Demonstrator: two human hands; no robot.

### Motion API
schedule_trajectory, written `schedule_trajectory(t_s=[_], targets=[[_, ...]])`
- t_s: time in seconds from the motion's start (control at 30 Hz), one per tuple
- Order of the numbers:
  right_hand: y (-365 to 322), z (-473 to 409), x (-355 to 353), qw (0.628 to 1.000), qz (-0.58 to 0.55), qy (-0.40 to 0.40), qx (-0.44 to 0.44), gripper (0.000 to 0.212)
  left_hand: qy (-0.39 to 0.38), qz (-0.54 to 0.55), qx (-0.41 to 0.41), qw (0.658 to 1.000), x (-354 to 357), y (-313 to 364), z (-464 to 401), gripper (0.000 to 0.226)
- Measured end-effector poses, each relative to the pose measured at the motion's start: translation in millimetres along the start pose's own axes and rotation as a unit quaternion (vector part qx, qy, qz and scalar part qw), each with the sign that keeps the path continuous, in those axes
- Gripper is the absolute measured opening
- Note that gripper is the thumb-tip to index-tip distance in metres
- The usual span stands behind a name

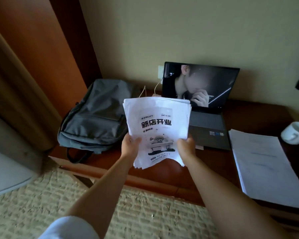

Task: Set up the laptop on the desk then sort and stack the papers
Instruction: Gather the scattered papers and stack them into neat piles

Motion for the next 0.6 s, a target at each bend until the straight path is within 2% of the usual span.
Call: schedule_trajectory(t_s=[0.1,0.17,0.23,0.37,0.5,0.6], targets=[[-3,0,-5,0.997,-0.055,0.056,0.007,0.04,-0.005,0.008,0.057,0.998,8,26,9,0.002],[-11,-1,-7,0.993,-0.097,0.07,-0.007,0.036,-0.008,0.031,0.093,0.995,10,44,14,0.006],[-12,1,-11,0.989,-0.123,0.08,-0.013,0.033,-0.013,0.047,0.096,0.994,9,46,14,0.008],[4,14,-19,0.993,-0.082,0.09,0.003,0.028,-0.008,0.04,0.063,0.997,0,16,13,0.019],[-18,13,-12,0.99,-0.064,0.119,-0.027,0.035,0.022,0.074,0.103,0.992,-3,37,25,0.023],[-39,13,-5,0.99,-0.059,0.105,-0.068,0.045,0.017,0.096,0.134,0.986,-3,60,28,0.023]])
Point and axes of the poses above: each hand's wrist, its own z-axis away from the middle knuckle, its own x-axis out of the palm, y = z × x, the point moved 9 cm from there along -z, towards the middle knuckle, and after that the axes turned 9 degrees about -x, right-handed, at the moved point
